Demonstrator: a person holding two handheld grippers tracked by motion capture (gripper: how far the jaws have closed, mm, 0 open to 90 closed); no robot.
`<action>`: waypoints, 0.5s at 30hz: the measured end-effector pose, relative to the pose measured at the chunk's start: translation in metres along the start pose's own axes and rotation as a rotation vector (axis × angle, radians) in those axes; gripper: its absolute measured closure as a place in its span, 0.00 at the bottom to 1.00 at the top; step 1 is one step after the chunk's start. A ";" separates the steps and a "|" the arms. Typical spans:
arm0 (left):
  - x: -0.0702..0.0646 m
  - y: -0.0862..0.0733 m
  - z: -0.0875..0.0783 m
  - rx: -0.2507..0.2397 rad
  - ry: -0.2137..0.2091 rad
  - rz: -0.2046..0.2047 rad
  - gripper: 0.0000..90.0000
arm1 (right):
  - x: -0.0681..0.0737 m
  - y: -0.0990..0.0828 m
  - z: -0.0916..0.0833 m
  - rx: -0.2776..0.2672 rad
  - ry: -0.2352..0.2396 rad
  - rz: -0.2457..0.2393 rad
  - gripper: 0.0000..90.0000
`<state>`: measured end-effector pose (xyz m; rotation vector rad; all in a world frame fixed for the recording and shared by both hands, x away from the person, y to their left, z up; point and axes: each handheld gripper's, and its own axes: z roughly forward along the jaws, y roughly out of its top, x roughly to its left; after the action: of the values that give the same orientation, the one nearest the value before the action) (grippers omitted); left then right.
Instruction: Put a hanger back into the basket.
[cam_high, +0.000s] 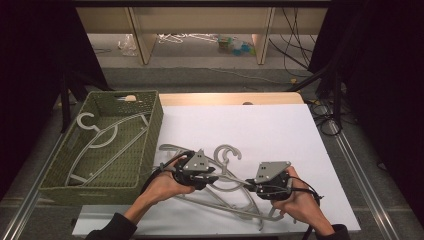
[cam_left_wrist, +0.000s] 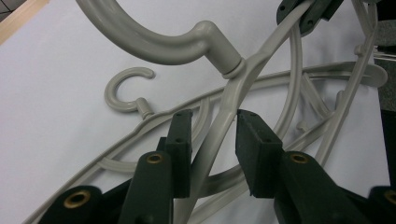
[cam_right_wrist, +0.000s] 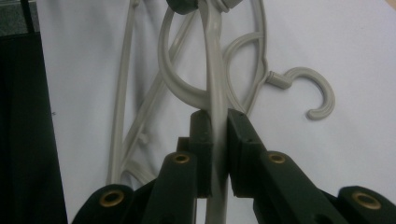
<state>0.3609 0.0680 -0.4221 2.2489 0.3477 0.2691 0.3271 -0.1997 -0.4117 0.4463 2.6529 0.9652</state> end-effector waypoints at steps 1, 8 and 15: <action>0.000 0.000 0.000 0.000 0.003 0.003 0.75 | 0.000 0.000 0.000 0.000 -0.001 -0.001 0.91; 0.002 0.001 0.001 -0.002 -0.014 0.018 0.76 | 0.000 0.000 -0.002 0.002 0.000 0.002 0.91; 0.005 0.001 0.005 0.003 -0.037 0.008 0.77 | 0.000 0.000 -0.002 0.002 -0.002 0.000 0.91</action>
<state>0.3669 0.0655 -0.4242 2.2551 0.3201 0.2308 0.3266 -0.2003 -0.4103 0.4475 2.6524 0.9618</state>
